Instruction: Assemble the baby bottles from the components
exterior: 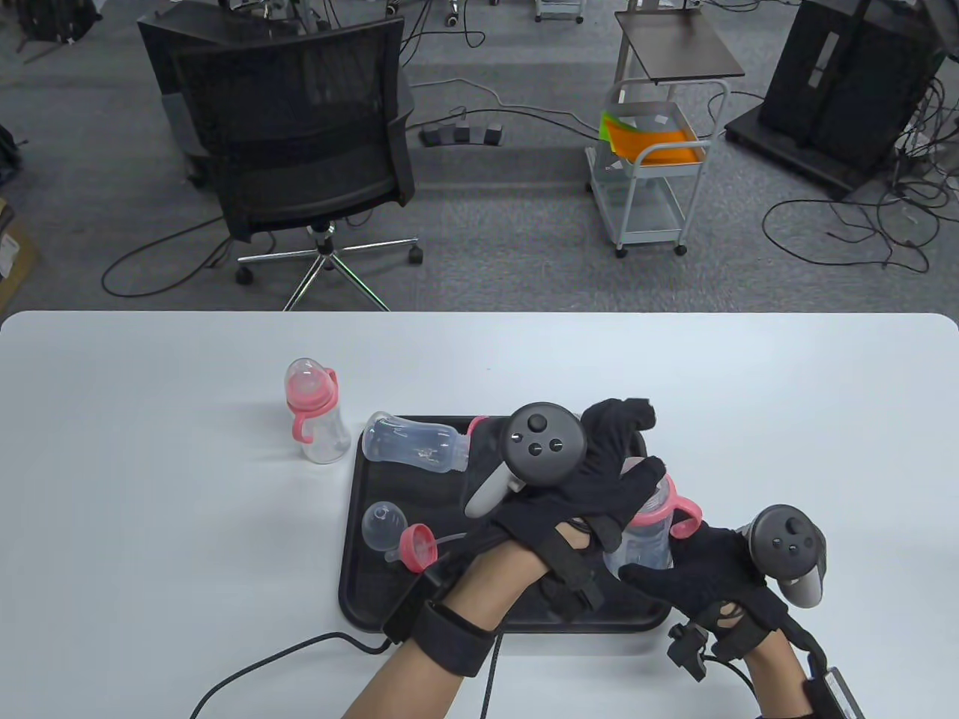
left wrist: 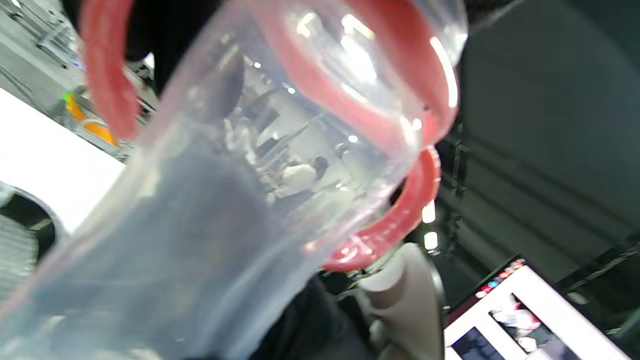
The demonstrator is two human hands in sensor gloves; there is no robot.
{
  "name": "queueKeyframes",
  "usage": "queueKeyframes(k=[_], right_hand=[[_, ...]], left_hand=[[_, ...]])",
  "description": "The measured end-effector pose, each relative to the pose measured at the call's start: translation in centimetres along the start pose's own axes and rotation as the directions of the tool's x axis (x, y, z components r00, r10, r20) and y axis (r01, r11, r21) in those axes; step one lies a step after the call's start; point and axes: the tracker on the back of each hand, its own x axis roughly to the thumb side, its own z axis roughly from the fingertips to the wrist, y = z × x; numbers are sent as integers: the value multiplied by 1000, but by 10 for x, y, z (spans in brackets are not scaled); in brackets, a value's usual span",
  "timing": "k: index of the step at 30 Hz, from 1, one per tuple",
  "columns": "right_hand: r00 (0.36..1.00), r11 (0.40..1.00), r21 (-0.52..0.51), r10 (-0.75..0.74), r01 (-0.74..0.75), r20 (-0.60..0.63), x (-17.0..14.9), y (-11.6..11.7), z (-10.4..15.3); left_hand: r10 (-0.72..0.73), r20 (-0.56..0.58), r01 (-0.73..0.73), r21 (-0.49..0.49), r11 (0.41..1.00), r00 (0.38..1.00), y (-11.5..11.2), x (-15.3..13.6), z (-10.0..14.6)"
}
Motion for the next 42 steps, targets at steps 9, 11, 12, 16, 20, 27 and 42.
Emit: queueKeyframes(k=[9,11,12,16,20,27,42], right_hand=[[998,997,-45,-60,59,-11,-1,-4,1],[999,997,-72,-38,36,-33,-1,-4,2],[999,997,-79,-18,15,-44,-1,-5,3],[997,992,-106,57,-62,-53,0,-8,5],[999,994,-108,13,-16,-29,6,-6,4],[1000,991,-137,-13,10,-23,6,-9,6],[996,993,-114,17,-26,-86,-10,-8,3]], left_hand=[[-63,47,67,-86,994,997,-3,3,6],[-72,46,77,-103,992,996,-5,4,8],[-97,32,101,-130,986,995,-7,5,9],[-177,32,180,-163,970,984,-7,8,13],[-109,42,114,-141,983,993,-4,10,23],[-191,-25,190,-26,981,981,34,1,60],[-658,-502,493,-436,753,562,28,-149,112]])
